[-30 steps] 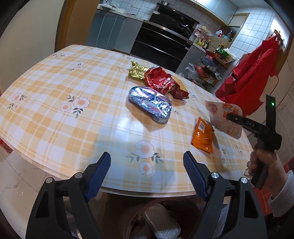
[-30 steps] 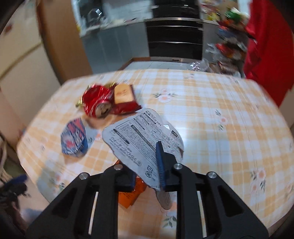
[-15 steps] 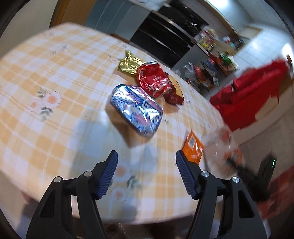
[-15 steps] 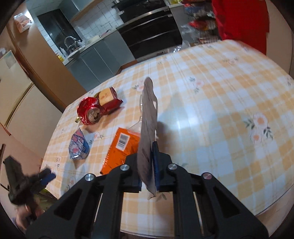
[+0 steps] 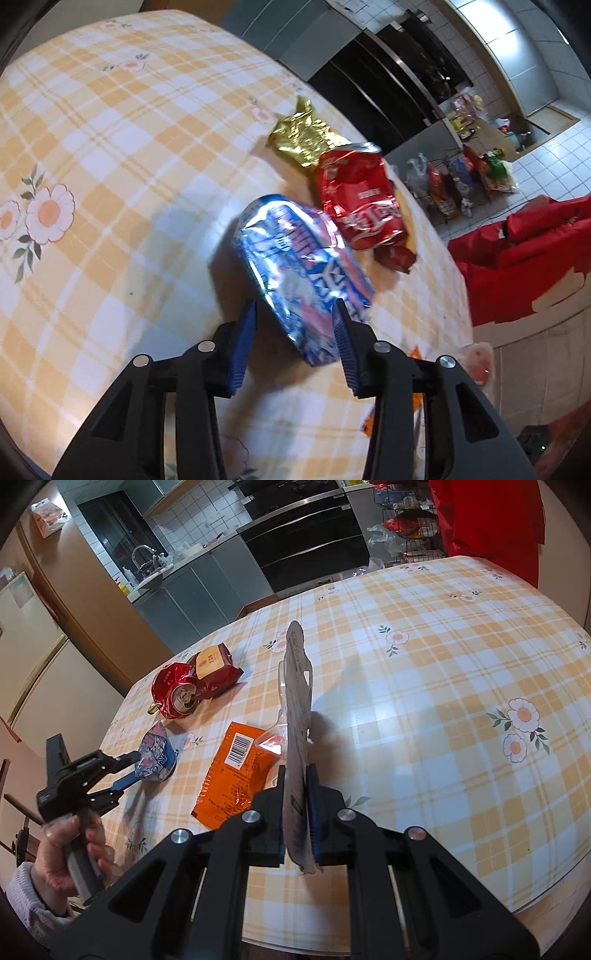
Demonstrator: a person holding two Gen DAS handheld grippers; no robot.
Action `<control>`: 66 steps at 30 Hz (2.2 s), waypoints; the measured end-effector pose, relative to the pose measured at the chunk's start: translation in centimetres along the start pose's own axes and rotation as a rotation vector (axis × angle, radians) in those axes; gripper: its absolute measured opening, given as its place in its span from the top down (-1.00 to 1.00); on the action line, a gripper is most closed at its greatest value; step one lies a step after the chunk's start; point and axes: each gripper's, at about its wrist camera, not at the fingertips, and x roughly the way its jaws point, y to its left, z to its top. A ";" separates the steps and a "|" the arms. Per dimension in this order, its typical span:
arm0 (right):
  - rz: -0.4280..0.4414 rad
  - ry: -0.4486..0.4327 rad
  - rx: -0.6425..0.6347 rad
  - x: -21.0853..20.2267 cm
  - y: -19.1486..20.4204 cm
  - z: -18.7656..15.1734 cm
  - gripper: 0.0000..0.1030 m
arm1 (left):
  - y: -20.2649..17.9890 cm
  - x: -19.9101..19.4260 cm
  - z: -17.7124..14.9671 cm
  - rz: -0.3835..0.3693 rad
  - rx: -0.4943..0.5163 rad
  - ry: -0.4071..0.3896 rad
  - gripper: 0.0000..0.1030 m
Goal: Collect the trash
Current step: 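Carry the paper wrapper and blue foil wrapper over the bucket with both tools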
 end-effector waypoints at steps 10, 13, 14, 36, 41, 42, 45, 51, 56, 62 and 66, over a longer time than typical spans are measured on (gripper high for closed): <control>-0.007 -0.007 -0.027 -0.3 0.4 -0.4 0.74 | -1.2 -1.4 -0.4 -0.110 0.120 -0.061 0.89; -0.003 -0.026 -0.041 -0.9 0.9 -0.3 0.75 | -2.7 -3.1 -0.3 -0.095 0.215 -0.078 0.95; 0.002 -0.036 -0.037 -1.3 1.0 -0.2 0.75 | -2.9 -3.6 -0.4 -0.094 0.230 -0.086 0.95; 0.077 -0.147 -0.061 -8.7 4.7 -0.7 0.75 | -6.7 -17.4 -6.1 -0.011 0.524 -0.179 0.95; 0.097 -0.152 -0.078 -10.3 5.4 -1.7 0.75 | -7.0 -19.5 -8.5 -0.005 0.566 -0.185 0.95; 0.103 -0.151 -0.081 -10.5 5.5 -1.9 0.75 | -7.1 -19.9 -9.1 -0.001 0.577 -0.187 0.95; 0.122 -0.147 -0.094 -11.5 6.1 -2.6 0.75 | -7.2 -20.7 -10.4 0.003 0.596 -0.187 0.95; 0.156 -0.132 -0.149 -13.5 7.7 -4.1 0.75 | -6.8 -22.3 -12.6 -0.002 0.616 -0.185 0.94; 0.188 -0.112 -0.178 -15.2 8.5 -5.6 0.75 | -6.5 -23.8 -13.7 -0.022 0.607 -0.184 0.94; 0.218 -0.084 -0.198 -17.1 8.9 -7.4 0.75 | -6.5 -26.1 -15.3 -0.014 0.626 -0.205 0.94; 0.237 -0.063 -0.210 -18.4 9.1 -8.4 0.75 | -6.7 -27.8 -16.5 -0.016 0.634 -0.223 0.94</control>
